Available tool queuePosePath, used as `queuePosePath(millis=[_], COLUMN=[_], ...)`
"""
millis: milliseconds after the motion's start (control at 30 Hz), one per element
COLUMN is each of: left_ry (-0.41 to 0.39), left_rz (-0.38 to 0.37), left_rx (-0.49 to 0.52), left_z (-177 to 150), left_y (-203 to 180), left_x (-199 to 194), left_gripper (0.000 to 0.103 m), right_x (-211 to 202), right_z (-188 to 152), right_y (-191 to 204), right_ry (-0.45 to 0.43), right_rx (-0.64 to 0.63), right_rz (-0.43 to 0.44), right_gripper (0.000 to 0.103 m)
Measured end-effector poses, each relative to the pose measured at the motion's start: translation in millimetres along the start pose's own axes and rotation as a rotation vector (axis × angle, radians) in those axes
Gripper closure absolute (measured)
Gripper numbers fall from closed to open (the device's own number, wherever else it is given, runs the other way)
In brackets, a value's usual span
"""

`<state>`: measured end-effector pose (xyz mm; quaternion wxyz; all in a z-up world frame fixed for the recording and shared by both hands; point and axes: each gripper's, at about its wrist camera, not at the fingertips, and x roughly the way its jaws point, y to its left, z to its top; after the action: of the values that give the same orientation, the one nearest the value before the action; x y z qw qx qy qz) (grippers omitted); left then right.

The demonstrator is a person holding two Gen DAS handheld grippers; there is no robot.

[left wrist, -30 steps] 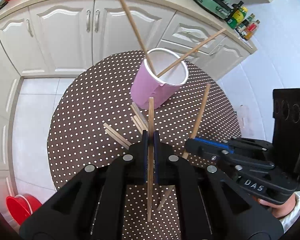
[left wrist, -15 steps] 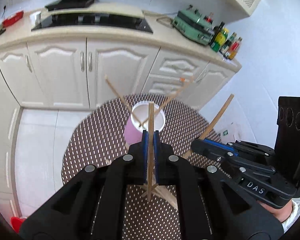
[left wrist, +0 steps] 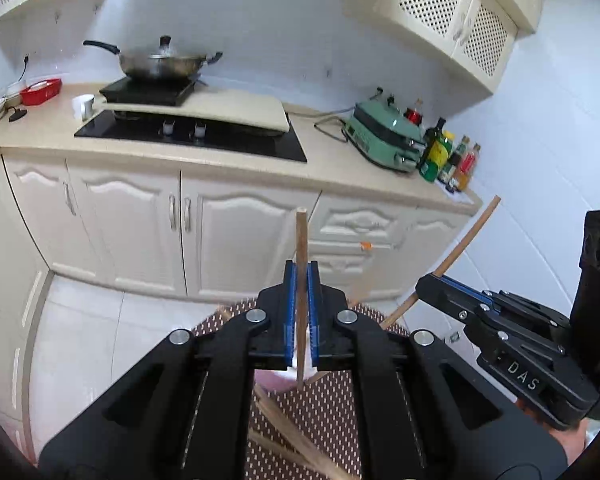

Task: Organize utensils
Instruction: 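Raise the chopstick with the right gripper and insert it into the pink cup, then lower the right gripper to the pile and grasp a third chopstick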

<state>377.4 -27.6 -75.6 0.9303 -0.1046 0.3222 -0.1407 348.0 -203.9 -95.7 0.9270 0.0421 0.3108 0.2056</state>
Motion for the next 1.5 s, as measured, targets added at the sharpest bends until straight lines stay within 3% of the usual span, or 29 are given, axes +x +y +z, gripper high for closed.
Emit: queuePosePath(millis=[300,600,900,1500], left_ry=[-0.009,-0.046,0.064,0.219], left_rz=[0.018,-0.019,0.015,0.054], left_rx=[0.014,0.021,0.043,0.034], left_z=[3.4,14.7,-18.0,-51.1], left_y=[-3.9,-7.9,-2.8,13.9], left_x=[29.7,30.8,60.9,74.2], left_gripper=[0.097,0.097,0.097,0.096], right_x=[26.9,40.2,50.1,68.5], right_z=[-4.1,-13.9,-29.2,-66.5], right_y=[-14.7,-22.6,-23.9,-30.2], right_ry=[0.018,0.063,0.107,0.210], right_rx=[-0.005,0.018,0.028,0.084], right_rz=[-0.036,-0.037,-0.040,-0.048], right_gripper=[0.098,0.098,0.098,0.098])
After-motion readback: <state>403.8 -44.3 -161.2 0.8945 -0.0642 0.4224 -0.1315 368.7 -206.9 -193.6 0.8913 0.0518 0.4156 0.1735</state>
